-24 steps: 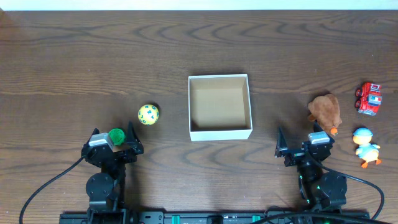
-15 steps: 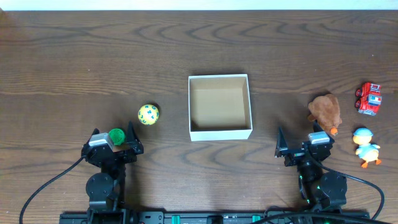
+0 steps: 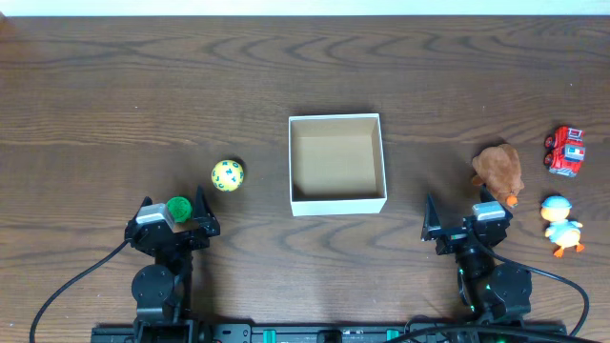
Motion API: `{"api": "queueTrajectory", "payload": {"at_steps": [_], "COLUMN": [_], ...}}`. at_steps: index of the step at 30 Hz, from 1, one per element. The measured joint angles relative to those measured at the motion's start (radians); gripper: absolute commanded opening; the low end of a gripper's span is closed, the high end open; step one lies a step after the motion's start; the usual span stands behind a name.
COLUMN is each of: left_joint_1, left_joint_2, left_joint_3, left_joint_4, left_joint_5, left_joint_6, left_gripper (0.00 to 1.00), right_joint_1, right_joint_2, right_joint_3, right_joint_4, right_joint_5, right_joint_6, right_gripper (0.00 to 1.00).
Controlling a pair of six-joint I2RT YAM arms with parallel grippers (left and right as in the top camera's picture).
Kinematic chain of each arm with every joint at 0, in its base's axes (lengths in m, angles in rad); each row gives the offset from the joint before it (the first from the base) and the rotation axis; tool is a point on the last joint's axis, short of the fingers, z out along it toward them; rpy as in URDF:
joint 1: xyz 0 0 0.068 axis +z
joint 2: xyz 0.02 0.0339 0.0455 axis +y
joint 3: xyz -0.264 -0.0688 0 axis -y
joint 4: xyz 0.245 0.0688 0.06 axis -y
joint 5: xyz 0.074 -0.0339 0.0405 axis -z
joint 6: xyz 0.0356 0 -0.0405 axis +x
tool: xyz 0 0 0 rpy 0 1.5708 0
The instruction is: Pack container
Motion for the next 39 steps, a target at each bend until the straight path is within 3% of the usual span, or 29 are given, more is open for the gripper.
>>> {"api": "queueTrajectory", "payload": {"at_steps": [39], "left_joint_1": [0.000], "left_joint_2": [0.000], "left_joint_3": [0.000], "left_joint_4": [0.000], "left_joint_5": [0.000], "left_joint_6": [0.000], "left_gripper": [0.98], "right_joint_1": [0.000], "right_joint_2": [0.000], "right_joint_3": [-0.001], "right_joint_4": [0.035], "right_joint_5": [0.000], "right_joint_6": [0.000], "right_gripper": [0.99]}}
